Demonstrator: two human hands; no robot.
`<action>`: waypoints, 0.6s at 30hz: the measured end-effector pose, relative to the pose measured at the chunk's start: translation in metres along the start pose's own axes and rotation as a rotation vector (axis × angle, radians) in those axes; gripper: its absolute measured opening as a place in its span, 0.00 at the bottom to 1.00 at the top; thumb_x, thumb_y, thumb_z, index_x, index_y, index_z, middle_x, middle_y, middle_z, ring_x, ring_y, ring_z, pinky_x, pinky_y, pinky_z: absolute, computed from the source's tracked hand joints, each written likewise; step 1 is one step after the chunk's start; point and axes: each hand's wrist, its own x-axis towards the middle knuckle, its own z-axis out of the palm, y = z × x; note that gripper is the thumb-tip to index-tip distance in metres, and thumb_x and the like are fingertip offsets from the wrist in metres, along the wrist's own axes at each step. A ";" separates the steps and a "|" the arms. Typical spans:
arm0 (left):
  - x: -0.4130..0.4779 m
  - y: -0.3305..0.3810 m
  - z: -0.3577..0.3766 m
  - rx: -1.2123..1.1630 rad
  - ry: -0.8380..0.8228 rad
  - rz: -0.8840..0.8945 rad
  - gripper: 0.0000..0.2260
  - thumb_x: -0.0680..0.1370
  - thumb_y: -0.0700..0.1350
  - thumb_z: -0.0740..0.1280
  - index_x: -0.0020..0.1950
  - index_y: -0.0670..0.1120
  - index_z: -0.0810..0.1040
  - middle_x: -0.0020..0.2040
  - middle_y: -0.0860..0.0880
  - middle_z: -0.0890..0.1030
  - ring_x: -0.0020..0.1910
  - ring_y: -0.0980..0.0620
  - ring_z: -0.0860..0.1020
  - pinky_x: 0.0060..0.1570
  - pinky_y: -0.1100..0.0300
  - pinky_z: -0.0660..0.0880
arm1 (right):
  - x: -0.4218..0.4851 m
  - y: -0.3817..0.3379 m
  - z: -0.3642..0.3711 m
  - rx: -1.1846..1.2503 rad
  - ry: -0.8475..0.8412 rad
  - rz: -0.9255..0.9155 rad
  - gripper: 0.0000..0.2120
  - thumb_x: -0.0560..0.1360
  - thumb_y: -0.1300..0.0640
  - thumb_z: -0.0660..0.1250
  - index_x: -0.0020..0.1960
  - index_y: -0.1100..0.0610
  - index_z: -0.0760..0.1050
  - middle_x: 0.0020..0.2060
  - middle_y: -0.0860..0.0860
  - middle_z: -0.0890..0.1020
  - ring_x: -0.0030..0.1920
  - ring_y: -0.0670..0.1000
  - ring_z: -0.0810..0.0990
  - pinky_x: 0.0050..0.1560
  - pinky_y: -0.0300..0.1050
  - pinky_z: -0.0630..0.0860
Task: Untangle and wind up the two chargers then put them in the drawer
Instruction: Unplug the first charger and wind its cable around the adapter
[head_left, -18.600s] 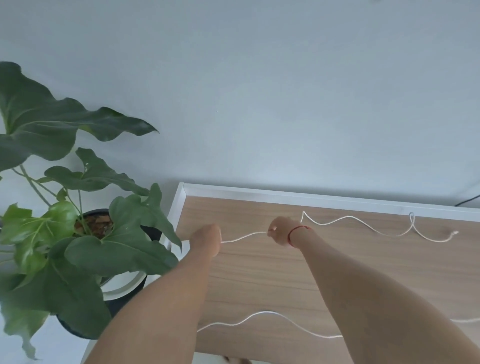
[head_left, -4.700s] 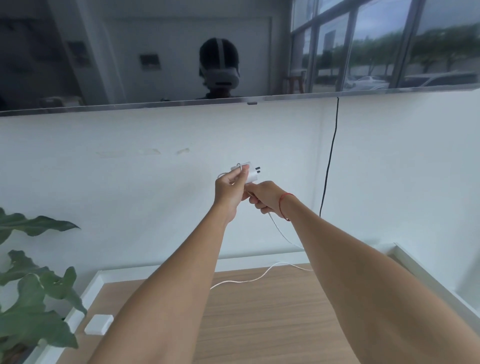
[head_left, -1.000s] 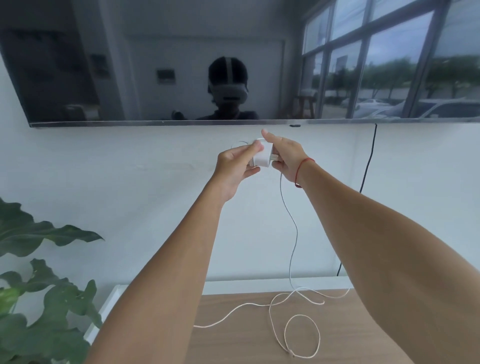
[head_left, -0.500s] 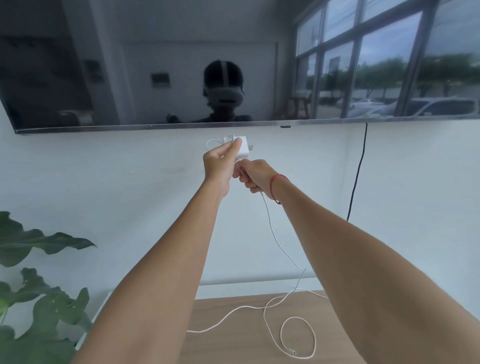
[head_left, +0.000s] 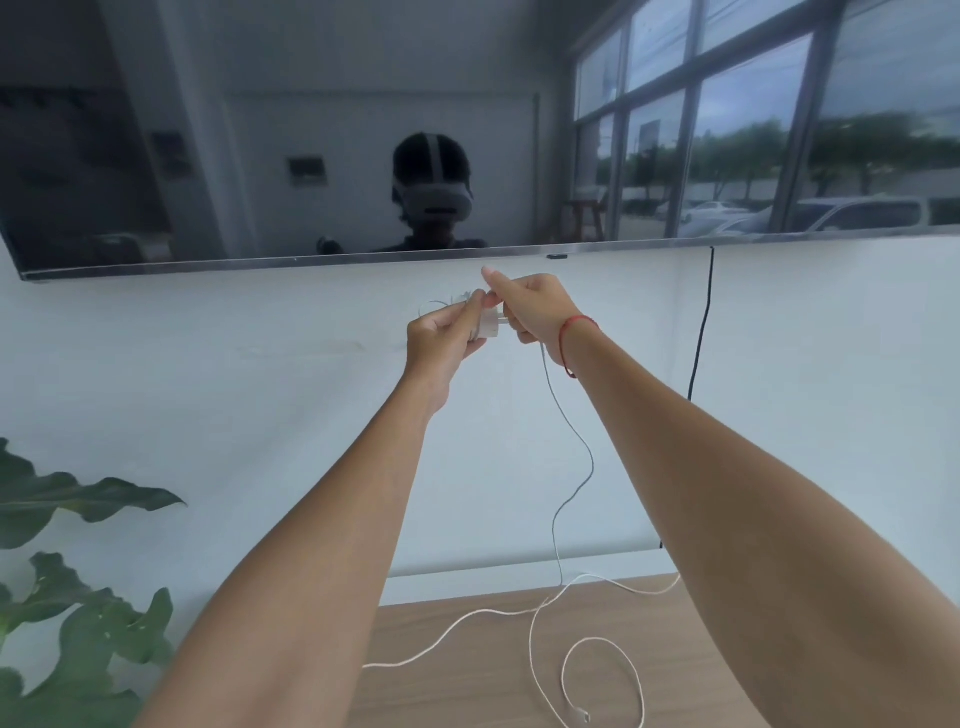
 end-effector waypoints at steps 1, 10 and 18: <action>0.000 0.003 0.001 -0.009 -0.006 -0.005 0.15 0.76 0.51 0.70 0.57 0.43 0.83 0.52 0.51 0.82 0.52 0.52 0.81 0.53 0.60 0.80 | 0.001 -0.003 -0.002 0.028 0.001 0.002 0.20 0.77 0.43 0.62 0.36 0.55 0.81 0.27 0.49 0.67 0.27 0.50 0.61 0.28 0.40 0.63; -0.001 0.000 -0.006 0.008 -0.096 -0.028 0.17 0.74 0.47 0.73 0.60 0.39 0.81 0.56 0.43 0.82 0.54 0.47 0.81 0.55 0.58 0.79 | 0.000 -0.017 -0.006 -0.101 -0.026 -0.078 0.16 0.77 0.52 0.64 0.38 0.60 0.82 0.22 0.44 0.71 0.27 0.48 0.65 0.29 0.39 0.66; 0.001 0.011 -0.012 -0.051 -0.184 -0.028 0.14 0.76 0.47 0.71 0.57 0.40 0.81 0.56 0.42 0.82 0.58 0.46 0.80 0.52 0.58 0.80 | 0.016 -0.012 -0.011 -0.043 0.074 -0.165 0.19 0.72 0.45 0.72 0.37 0.61 0.76 0.29 0.50 0.74 0.28 0.47 0.67 0.33 0.40 0.68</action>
